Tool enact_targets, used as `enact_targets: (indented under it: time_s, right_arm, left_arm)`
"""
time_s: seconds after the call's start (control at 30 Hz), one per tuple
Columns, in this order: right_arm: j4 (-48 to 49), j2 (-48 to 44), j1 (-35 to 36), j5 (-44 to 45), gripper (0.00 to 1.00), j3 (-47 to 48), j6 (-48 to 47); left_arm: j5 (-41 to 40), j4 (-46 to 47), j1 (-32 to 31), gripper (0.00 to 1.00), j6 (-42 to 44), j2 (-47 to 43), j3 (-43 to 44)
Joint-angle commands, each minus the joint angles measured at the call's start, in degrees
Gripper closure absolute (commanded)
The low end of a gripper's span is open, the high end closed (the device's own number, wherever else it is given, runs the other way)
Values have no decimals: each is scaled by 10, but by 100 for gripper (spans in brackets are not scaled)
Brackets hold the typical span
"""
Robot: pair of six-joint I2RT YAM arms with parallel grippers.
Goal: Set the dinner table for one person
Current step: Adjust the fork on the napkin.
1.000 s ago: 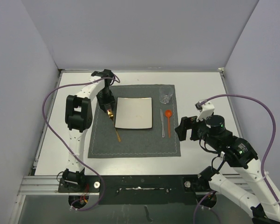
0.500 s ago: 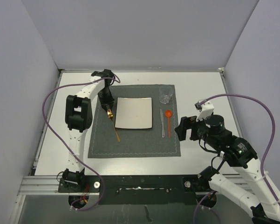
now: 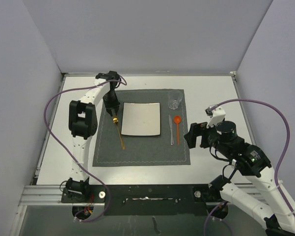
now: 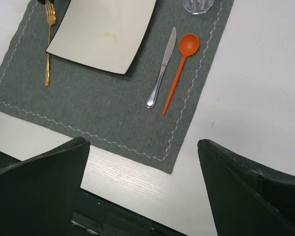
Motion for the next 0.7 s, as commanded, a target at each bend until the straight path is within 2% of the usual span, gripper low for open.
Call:
enact_targets:
  time_s: [0.0, 0.67]
  right_arm:
    - [29, 2, 2, -1, 2, 17, -1]
    - [24, 8, 2, 8, 2, 17, 1]
  left_arm:
    - [-17, -20, 6, 90, 18, 13, 55]
    - [-16, -42, 17, 90, 60, 82, 141]
